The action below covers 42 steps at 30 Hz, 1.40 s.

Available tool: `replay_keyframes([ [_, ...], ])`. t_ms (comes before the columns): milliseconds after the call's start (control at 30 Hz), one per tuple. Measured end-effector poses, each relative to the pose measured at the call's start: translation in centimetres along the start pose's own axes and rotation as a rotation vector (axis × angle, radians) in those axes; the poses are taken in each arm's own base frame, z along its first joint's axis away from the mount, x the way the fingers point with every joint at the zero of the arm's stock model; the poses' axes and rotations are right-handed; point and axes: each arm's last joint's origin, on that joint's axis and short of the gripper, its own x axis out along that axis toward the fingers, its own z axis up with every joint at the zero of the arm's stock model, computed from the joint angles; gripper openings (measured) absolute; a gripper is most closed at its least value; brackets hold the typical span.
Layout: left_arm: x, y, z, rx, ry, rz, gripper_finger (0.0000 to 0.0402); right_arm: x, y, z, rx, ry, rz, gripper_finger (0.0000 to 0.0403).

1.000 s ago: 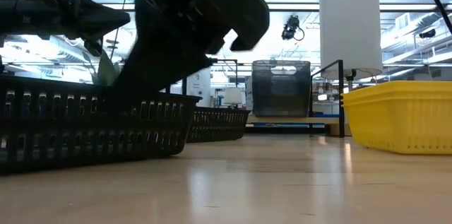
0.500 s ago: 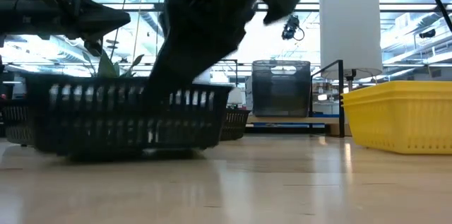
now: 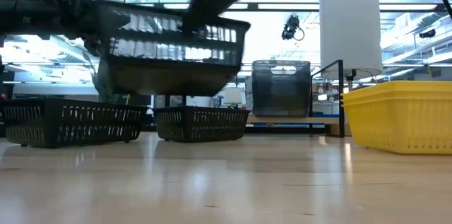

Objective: Stack baskets on shelf by color
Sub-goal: Stack the bottom right black bin on the top right black bin

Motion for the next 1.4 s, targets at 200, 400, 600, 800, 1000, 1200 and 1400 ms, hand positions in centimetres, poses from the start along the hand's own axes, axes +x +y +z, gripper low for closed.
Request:
replay_keyframes([
  [200, 0.0, 0.0, 0.0, 0.0, 0.0, 0.0, 0.003, -2.7, -0.6, -0.9, -0.035, 0.097, -0.082, 0.001],
  [400, 0.0, 0.0, 0.0, 0.0, 0.0, 0.0, 0.0025, -4.8, -2.5, -1.0, -0.117, 0.095, -0.138, 0.001],
  [600, 0.0, 0.0, 0.0, 0.0, 0.0, 0.0, 0.0033, -5.1, -4.3, -1.6, -0.261, 0.162, -0.232, 0.001],
  [800, 0.0, 0.0, 0.0, 0.0, 0.0, 0.0, 0.0034, -4.9, -7.2, -2.6, -0.233, 0.213, -0.223, 0.001],
  [1000, 0.0, 0.0, 0.0, 0.0, 0.0, 0.0, 0.0027, -4.3, -9.5, -3.6, -0.182, 0.199, -0.169, 0.001],
  [1200, 0.0, 0.0, 0.0, 0.0, 0.0, 0.0, 0.0026, -3.0, -9.8, -4.8, -0.214, 0.227, -0.152, 0.001],
  [1400, 0.0, 0.0, 0.0, 0.0, 0.0, 0.0, 0.0034, -3.0, -9.1, -4.5, -0.225, 0.227, -0.167, 0.001],
])
